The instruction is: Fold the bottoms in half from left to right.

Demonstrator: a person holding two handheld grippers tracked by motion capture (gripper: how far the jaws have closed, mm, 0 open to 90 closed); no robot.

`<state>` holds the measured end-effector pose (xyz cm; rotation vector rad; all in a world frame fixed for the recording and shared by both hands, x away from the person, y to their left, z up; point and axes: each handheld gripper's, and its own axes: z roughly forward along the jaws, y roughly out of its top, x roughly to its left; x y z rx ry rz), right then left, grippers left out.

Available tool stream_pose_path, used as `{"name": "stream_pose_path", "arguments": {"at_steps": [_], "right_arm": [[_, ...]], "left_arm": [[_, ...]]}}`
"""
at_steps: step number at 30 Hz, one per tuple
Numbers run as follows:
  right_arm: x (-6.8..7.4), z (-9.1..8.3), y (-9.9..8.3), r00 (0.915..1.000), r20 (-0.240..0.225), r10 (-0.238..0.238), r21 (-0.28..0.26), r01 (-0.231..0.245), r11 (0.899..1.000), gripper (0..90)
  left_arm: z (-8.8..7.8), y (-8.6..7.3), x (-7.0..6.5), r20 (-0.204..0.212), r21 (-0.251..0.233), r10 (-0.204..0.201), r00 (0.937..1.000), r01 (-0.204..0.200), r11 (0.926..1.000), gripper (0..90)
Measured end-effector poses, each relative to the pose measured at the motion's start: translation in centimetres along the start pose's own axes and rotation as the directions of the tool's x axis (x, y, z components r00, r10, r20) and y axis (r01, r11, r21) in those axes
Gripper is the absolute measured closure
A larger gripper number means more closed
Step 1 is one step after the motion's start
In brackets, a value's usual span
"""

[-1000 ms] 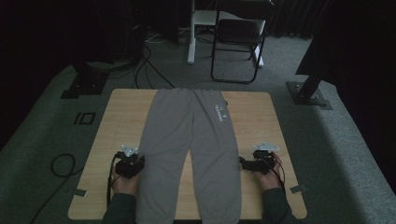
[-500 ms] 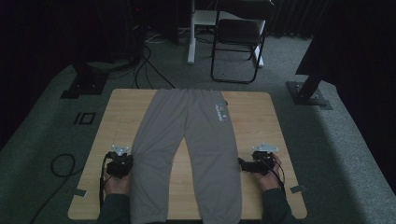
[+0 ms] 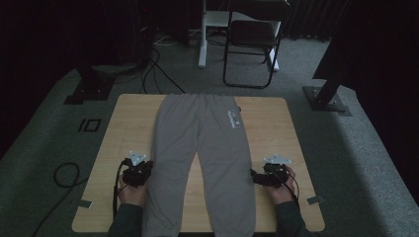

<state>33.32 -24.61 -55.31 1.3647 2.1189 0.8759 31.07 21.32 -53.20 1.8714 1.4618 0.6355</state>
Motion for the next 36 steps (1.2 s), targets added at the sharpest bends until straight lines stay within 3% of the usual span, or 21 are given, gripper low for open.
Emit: {"name": "stream_pose_path", "arguments": {"at_steps": [1, 3, 6, 8, 11, 14, 15, 24, 27, 30, 31, 33, 34, 36], "right_arm": [[0.5, -0.6, 0.2, 0.9998, 0.013, -0.015, -0.031, 0.016, 0.999, 20.9], [1.6, -1.8, 0.5, 0.9998, -0.005, -0.020, -0.090, 0.019, 0.996, 24.2], [3.9, -2.4, 0.5, 0.9930, -0.108, -0.048, -0.104, 0.037, 0.994, 27.1], [5.9, -2.1, 0.2, 0.9831, -0.165, -0.079, -0.093, 0.064, 0.994, 27.2], [9.0, -2.0, 0.3, 0.9651, -0.215, -0.150, -0.105, 0.129, 0.986, 27.2], [10.7, -1.7, 0.3, 0.9544, -0.226, -0.194, -0.103, 0.175, 0.979, 27.2], [12.4, -0.9, 0.1, 0.9449, -0.236, -0.227, -0.071, 0.216, 0.974, 28.3], [14.5, -0.3, -0.2, 0.9282, -0.290, -0.234, -0.069, 0.223, 0.972, 29.7], [16.0, -0.4, -0.2, 0.9147, -0.311, -0.258, -0.078, 0.246, 0.966, 29.5], [16.7, -0.4, -0.2, 0.9094, -0.320, -0.265, -0.082, 0.253, 0.964, 29.5], [17.1, -0.5, -0.3, 0.9018, -0.334, -0.274, -0.083, 0.262, 0.962, 28.5], [17.2, -0.5, -0.3, 0.8980, -0.340, -0.280, -0.083, 0.268, 0.960, 27.0], [17.4, -0.6, -0.3, 0.8870, -0.357, -0.293, -0.081, 0.283, 0.956, 25.9], [17.1, -0.7, -0.3, 0.8842, -0.358, -0.300, -0.091, 0.287, 0.954, 25.9]], "left_arm": [[0.0, 0.0, 0.0, -0.001, -0.002, 0.001, 1.0000, -0.001, 1.0000, 88.6], [0.0, -0.1, 0.2, 0.003, 0.004, -0.005, 1.0000, 0.005, 1.0000, 88.6], [0.1, -0.2, 0.3, 0.006, 0.003, -0.016, 0.9999, 0.016, 0.9999, 88.6], [0.0, -0.2, 0.4, 0.006, -0.004, -0.014, 0.9999, 0.014, 0.9999, 88.5], [-0.1, -0.1, 0.3, 0.006, -0.007, -0.013, 0.9999, 0.013, 0.9999, 88.6], [-0.1, -0.1, 0.2, 0.010, -0.009, -0.010, 0.9999, 0.010, 0.9999, 88.6], [-0.1, -0.1, 0.2, 0.012, -0.010, -0.005, 0.9999, 0.005, 0.9999, 88.5], [-0.4, 0.2, -0.2, 0.019, -0.028, 0.008, 0.9998, -0.007, 0.9996, 88.6], [-0.8, 0.3, -0.2, 0.015, -0.036, 0.008, 0.9998, -0.008, 0.9993, 88.6], [-0.9, 0.5, -0.1, 0.025, -0.044, 0.006, 0.9997, -0.005, 0.9990, 88.6], [-1.1, 0.7, -0.2, 0.032, -0.051, 0.007, 0.9995, -0.006, 0.9987, 88.6], [-1.3, 1.2, -0.5, 0.045, -0.065, 0.013, 0.9989, -0.010, 0.9978, 88.7], [-1.6, 1.9, -1.2, 0.062, -0.080, 0.039, 0.9973, -0.034, 0.9962, 88.9], [-1.6, 2.2, -1.5, 0.071, -0.085, 0.046, 0.9964, -0.040, 0.9955, 89.1]]}}
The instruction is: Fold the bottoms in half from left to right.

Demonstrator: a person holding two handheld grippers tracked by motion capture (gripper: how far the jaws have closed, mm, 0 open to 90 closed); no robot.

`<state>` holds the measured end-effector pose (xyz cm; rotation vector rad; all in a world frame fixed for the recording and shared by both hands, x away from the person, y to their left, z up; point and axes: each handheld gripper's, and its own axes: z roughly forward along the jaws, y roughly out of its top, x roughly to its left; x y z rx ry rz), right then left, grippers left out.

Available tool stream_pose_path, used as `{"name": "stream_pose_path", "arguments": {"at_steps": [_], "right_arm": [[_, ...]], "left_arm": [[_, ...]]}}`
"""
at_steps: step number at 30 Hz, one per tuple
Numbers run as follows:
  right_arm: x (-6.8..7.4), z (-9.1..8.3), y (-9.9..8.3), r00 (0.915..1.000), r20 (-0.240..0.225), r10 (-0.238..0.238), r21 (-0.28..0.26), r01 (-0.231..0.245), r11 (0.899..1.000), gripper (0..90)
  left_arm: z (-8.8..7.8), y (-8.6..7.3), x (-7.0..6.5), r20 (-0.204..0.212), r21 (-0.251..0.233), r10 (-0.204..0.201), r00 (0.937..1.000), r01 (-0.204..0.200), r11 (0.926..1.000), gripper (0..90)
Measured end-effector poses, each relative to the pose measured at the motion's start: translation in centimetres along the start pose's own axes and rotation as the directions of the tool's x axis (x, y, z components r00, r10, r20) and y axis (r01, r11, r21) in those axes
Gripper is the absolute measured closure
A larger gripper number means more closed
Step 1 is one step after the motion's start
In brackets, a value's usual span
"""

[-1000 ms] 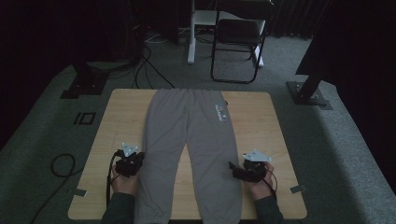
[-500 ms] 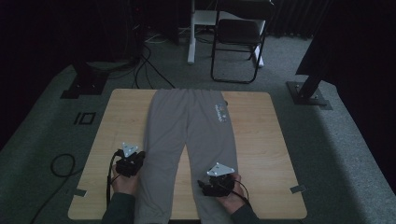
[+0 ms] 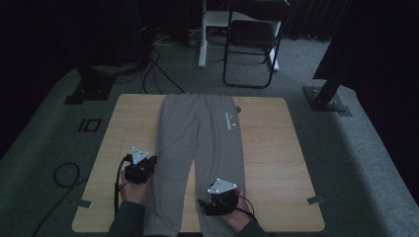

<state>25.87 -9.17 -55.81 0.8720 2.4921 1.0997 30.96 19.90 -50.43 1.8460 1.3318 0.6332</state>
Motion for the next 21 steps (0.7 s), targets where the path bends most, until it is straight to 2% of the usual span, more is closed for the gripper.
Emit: {"name": "stream_pose_path", "arguments": {"at_steps": [2, 3, 4, 5, 6, 7, 8, 9, 10, 11, 12, 13, 14, 15, 16, 17, 18, 19, 21], "right_arm": [[-1.5, -1.0, 0.0, 0.9992, 0.038, 0.015, -0.024, -0.014, 1.000, 25.9], [-2.5, -1.5, 0.0, 0.9974, 0.062, 0.038, -0.031, -0.036, 0.999, 25.9], [-2.5, -1.5, 0.0, 0.9974, 0.062, 0.038, -0.031, -0.036, 0.999, 25.9], [-5.2, -2.6, -0.3, 0.9863, 0.134, 0.096, -0.044, -0.091, 0.995, 25.9], [-5.2, -2.6, -0.3, 0.9863, 0.134, 0.096, -0.044, -0.091, 0.995, 25.9], [-7.4, -3.4, -1.0, 0.9699, 0.210, 0.124, -0.037, -0.118, 0.992, 25.9], [-8.6, -3.8, -1.5, 0.9579, 0.243, 0.153, -0.035, -0.149, 0.988, 26.1], [-9.9, -4.3, -2.0, 0.9461, 0.267, 0.183, -0.037, -0.180, 0.983, 26.2], [-11.0, -4.7, -2.5, 0.9323, 0.286, 0.221, -0.044, -0.218, 0.975, 26.2], [-12.2, -5.2, -2.9, 0.9149, 0.308, 0.262, -0.055, -0.257, 0.965, 26.6], [-12.2, -5.2, -2.9, 0.9149, 0.308, 0.262, -0.055, -0.257, 0.965, 26.6], [-12.7, -5.5, -3.2, 0.9052, 0.317, 0.283, -0.064, -0.278, 0.959, 26.7], [-14.0, -6.2, -3.7, 0.8826, 0.336, 0.329, -0.090, -0.318, 0.944, 26.8], [-14.4, -6.3, -3.8, 0.8748, 0.341, 0.344, -0.098, -0.331, 0.939, 26.8], [-14.8, -6.6, -4.1, 0.8643, 0.348, 0.363, -0.109, -0.347, 0.931, 26.8], [-14.8, -6.6, -4.1, 0.8643, 0.348, 0.363, -0.109, -0.347, 0.931, 26.8], [-15.1, -6.7, -4.2, 0.8587, 0.349, 0.376, -0.115, -0.358, 0.926, 26.9], [-15.3, -6.7, -4.3, 0.8534, 0.348, 0.388, -0.121, -0.369, 0.921, 26.9], [-15.7, -6.7, -4.6, 0.8400, 0.363, 0.404, -0.125, -0.385, 0.914, 27.0]], "left_arm": [[0.0, 0.9, -0.9, 0.023, -0.013, 0.027, 0.9994, -0.027, 0.9996, 89.1], [0.1, 1.3, -1.4, 0.034, -0.018, 0.042, 0.9986, -0.041, 0.9990, 89.1], [0.3, 1.8, -2.0, 0.048, -0.021, 0.053, 0.9974, -0.052, 0.9984, 89.1], [0.8, 2.7, -3.3, 0.074, -0.024, 0.086, 0.9935, -0.084, 0.9962, 89.1], [0.8, 2.7, -3.3, 0.074, -0.024, 0.086, 0.9935, -0.084, 0.9962, 89.1], [1.1, 3.1, -4.1, 0.088, -0.027, 0.102, 0.9908, -0.100, 0.9946, 89.1], [1.4, 3.5, -4.9, 0.102, -0.031, 0.121, 0.9874, -0.118, 0.9925, 89.1], [2.0, 4.4, -6.6, 0.129, -0.040, 0.154, 0.9796, -0.150, 0.9879, 89.1], [2.4, 5.0, -7.7, 0.150, -0.045, 0.175, 0.9729, -0.171, 0.9843, 89.1], [2.7, 5.3, -8.5, 0.163, -0.050, 0.187, 0.9687, -0.181, 0.9821, 89.1], [2.7, 5.3, -8.5, 0.163, -0.050, 0.187, 0.9687, -0.181, 0.9821, 89.1], [3.2, 5.9, -9.6, 0.183, -0.057, 0.207, 0.9612, -0.199, 0.9783, 89.1], [3.6, 6.3, -10.6, 0.201, -0.063, 0.219, 0.9549, -0.210, 0.9757, 89.2], [3.9, 6.6, -11.3, 0.214, -0.069, 0.226, 0.9504, -0.216, 0.9739, 89.2], [4.3, 7.0, -12.6, 0.235, -0.080, 0.235, 0.9431, -0.222, 0.9717, 89.2], [4.6, 7.2, -13.4, 0.251, -0.085, 0.234, 0.9391, -0.220, 0.9719, 89.2], [4.9, 7.5, -14.3, 0.278, -0.090, 0.234, 0.9317, -0.217, 0.9720, 89.2], [5.2, 8.0, -16.1, 0.316, -0.106, 0.245, 0.9167, -0.222, 0.9691, 89.2], [5.5, 8.2, -17.9, 0.364, -0.126, 0.253, 0.8965, -0.222, 0.9669, 89.2]]}}
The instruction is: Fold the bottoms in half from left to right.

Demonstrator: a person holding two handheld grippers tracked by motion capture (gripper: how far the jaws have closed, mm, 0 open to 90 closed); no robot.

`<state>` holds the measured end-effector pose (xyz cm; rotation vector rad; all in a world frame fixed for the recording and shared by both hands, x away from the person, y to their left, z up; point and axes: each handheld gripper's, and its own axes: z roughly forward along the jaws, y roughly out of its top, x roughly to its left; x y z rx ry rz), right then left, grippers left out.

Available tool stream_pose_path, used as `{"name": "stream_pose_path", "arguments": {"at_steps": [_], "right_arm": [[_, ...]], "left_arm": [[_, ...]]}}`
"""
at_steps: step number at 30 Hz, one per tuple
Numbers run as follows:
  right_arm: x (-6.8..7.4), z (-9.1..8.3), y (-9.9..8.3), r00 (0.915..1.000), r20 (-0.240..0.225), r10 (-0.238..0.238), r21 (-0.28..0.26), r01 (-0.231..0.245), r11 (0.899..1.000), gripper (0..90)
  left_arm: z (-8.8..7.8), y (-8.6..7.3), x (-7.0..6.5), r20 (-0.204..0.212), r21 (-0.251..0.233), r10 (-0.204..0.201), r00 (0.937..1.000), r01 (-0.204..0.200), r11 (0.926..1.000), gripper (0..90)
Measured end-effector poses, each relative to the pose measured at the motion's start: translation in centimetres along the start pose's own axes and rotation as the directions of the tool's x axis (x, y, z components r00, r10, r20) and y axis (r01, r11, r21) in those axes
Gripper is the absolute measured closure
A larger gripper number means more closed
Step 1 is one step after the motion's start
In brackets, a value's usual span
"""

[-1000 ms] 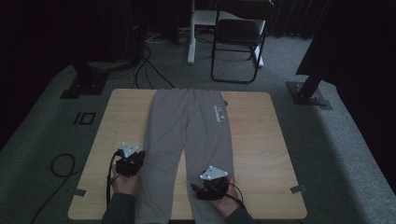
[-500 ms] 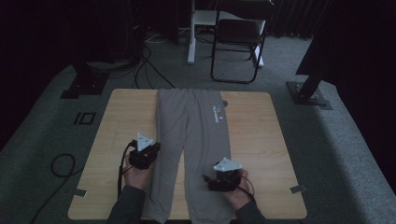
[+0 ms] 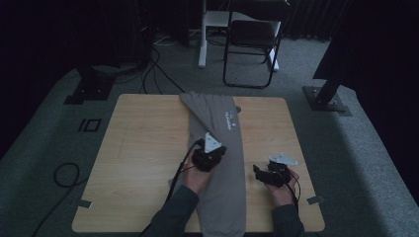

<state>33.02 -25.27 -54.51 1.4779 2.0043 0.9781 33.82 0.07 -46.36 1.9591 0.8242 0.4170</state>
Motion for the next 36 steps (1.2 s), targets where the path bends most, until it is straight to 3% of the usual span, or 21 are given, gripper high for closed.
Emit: {"name": "stream_pose_path", "arguments": {"at_steps": [3, 6, 8, 12, 14, 17, 20, 26, 29, 33, 36], "right_arm": [[-0.2, 0.3, 0.0, 0.9996, 0.024, 0.014, 0.009, -0.014, 1.000, 28.6], [-0.4, 0.4, -0.1, 0.9995, 0.023, 0.022, 0.011, -0.022, 1.000, 29.6], [-0.4, 0.4, -0.1, 0.9994, 0.019, 0.027, 0.010, -0.028, 1.000, 29.7], [0.1, 0.3, 0.1, 0.9995, -0.011, 0.029, 0.003, -0.029, 1.000, 31.2], [0.5, 0.3, 0.3, 0.9989, -0.037, 0.028, -0.002, -0.028, 1.000, 32.3], [1.3, 0.3, 0.8, 0.9968, -0.080, 0.006, -0.014, -0.007, 1.000, 34.7], [2.2, 0.8, 1.6, 0.9950, -0.097, -0.022, -0.023, 0.020, 1.000, 43.1], [3.6, 2.6, 3.3, 0.9919, -0.110, -0.064, -0.012, 0.063, 0.998, 52.8], [3.9, 3.6, 3.5, 0.9896, -0.111, -0.092, 0.012, 0.094, 0.996, 58.6], [3.6, 4.6, 3.0, 0.9914, -0.104, -0.080, 0.073, 0.088, 0.993, 59.3], [3.7, 4.4, 2.6, 0.9895, -0.107, -0.097, 0.064, 0.104, 0.993, 59.3]], "left_arm": [[1.5, 0.1, -1.6, 0.090, -0.003, -0.015, 0.9958, 0.015, 0.9999, 89.1], [2.6, -0.6, -2.1, 0.114, 0.033, -0.006, 0.9935, 0.002, 0.9995, 88.1], [2.7, -1.2, -1.6, 0.146, 0.043, -0.031, 0.9888, 0.025, 0.9988, 81.5], [0.9, -1.9, 0.1, 0.121, 0.023, -0.063, 0.9906, 0.061, 0.9979, 73.6], [-0.4, -2.4, 1.1, 0.084, 0.018, -0.059, 0.9947, 0.057, 0.9982, 71.7], [-2.0, -3.8, 2.8, 0.010, 0.055, -0.058, 0.9983, 0.057, 0.9969, 70.7], [-2.6, -5.8, 4.6, -0.041, 0.087, -0.096, 0.9945, 0.100, 0.9912, 70.7], [-1.3, -8.4, 6.9, -0.131, 0.153, -0.164, 0.9778, 0.183, 0.9711, 70.9], [0.1, -8.6, 7.2, -0.156, 0.191, -0.157, 0.9751, 0.186, 0.9638, 70.7], [1.4, -8.4, 6.4, -0.169, 0.215, -0.107, 0.9798, 0.142, 0.9663, 69.1], [1.7, -8.0, 5.8, -0.157, 0.201, -0.097, 0.9828, 0.128, 0.9711, 67.5]]}}
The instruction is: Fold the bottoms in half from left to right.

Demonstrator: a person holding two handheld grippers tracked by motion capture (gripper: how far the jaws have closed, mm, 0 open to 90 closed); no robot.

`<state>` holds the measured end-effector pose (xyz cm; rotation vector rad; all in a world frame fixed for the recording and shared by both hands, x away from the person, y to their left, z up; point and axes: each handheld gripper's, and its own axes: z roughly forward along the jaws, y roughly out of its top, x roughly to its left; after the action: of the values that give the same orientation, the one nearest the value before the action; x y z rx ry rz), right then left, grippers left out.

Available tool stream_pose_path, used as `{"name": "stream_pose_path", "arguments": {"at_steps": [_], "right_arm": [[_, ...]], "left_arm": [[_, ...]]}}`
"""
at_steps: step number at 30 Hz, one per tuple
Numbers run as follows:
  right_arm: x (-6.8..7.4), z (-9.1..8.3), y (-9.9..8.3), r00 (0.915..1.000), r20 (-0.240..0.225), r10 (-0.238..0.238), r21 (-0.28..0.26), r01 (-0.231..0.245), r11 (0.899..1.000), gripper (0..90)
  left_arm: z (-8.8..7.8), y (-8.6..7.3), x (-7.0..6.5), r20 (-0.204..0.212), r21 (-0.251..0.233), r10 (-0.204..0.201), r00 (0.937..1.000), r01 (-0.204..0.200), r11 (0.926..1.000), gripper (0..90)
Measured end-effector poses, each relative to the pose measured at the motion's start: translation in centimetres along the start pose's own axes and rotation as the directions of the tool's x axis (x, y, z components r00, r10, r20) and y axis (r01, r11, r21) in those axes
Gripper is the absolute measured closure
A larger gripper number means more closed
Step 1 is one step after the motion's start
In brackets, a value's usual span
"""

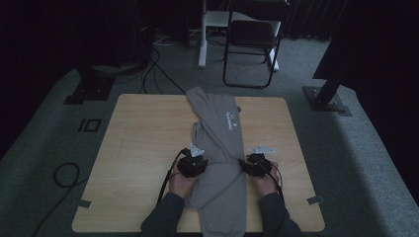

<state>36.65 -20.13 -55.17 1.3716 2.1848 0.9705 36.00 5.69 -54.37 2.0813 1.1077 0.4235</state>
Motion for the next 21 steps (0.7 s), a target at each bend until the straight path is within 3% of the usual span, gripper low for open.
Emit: {"name": "stream_pose_path", "arguments": {"at_steps": [2, 4, 5, 10, 12, 16, 21], "right_arm": [[0.1, 0.0, -0.1, 1.0000, 0.002, -0.005, -0.001, 0.005, 1.000, 59.3], [0.2, 0.0, 0.0, 0.9999, 0.005, -0.011, 0.001, 0.011, 1.000, 59.8], [0.2, 0.0, 0.0, 0.9999, 0.004, -0.011, 0.004, 0.011, 1.000, 59.6], [0.2, -0.5, -0.3, 1.0000, 0.007, -0.002, -0.006, 0.002, 1.000, 58.8], [0.2, -0.5, -0.4, 1.0000, 0.008, -0.001, -0.001, 0.001, 1.000, 60.9], [0.6, -0.5, -0.4, 0.9999, 0.001, -0.013, -0.003, 0.013, 1.000, 64.2], [0.8, -0.7, -0.3, 0.9992, 0.037, -0.015, 0.010, 0.015, 1.000, 63.8]], "left_arm": [[0.5, 0.3, -0.2, -0.006, 0.026, 0.000, 1.0000, 0.000, 0.9997, 69.0], [0.9, 0.4, -0.2, -0.012, 0.041, 0.006, 0.9999, -0.006, 0.9992, 84.4], [1.0, 0.4, 0.0, -0.007, 0.037, -0.012, 0.9999, 0.012, 0.9992, 88.1], [-0.7, 0.0, 0.2, -0.037, 0.002, -0.011, 0.9993, 0.011, 0.9999, 89.4], [-1.4, -0.3, 0.6, -0.073, -0.003, -0.018, 0.9972, 0.018, 0.9998, 89.4], [-1.3, -0.8, 1.1, -0.129, 0.028, -0.017, 0.9915, 0.021, 0.9994, 89.1], [-1.2, -0.5, 1.0, -0.176, 0.026, -0.023, 0.9842, 0.028, 0.9993, 88.9]]}}
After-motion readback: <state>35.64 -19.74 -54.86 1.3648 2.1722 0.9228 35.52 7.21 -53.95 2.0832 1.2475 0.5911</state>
